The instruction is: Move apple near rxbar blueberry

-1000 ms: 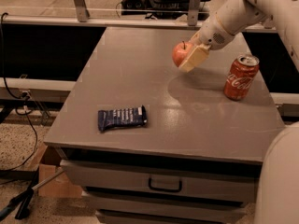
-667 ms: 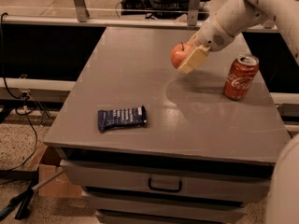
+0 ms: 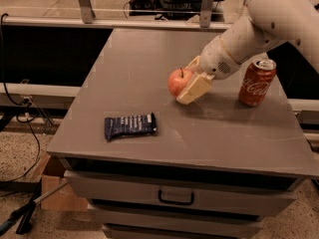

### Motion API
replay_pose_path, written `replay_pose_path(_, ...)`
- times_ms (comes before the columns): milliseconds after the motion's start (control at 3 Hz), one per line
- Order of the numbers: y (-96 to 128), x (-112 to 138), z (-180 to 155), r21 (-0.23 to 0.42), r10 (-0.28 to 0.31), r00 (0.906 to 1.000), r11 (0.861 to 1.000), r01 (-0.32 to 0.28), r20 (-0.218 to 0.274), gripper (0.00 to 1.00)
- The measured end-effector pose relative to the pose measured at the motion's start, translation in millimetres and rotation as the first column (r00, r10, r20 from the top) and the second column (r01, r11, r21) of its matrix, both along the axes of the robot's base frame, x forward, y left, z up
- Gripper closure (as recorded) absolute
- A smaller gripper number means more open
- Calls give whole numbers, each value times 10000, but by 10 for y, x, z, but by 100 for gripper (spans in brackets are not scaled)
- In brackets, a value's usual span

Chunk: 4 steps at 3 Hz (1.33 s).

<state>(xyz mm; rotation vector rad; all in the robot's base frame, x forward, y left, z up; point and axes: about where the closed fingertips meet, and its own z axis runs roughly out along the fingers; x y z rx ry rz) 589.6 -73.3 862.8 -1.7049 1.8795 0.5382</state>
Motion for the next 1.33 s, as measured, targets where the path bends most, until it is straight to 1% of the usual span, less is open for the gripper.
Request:
replay_pose_path(333, 191, -194, -144, 146, 277, 9992, 9995, -273, -281, 100)
replay_pose_path(667, 294, -366, -189, 342, 491, 9974, 9983, -473, -532, 100)
replay_pose_path(1000, 320, -472, -264, 324, 454, 9950, 9986, -426, -889, 83)
replay_pose_path(1333, 320, -472, -249, 324, 454, 9950, 9986, -426, -889, 60)
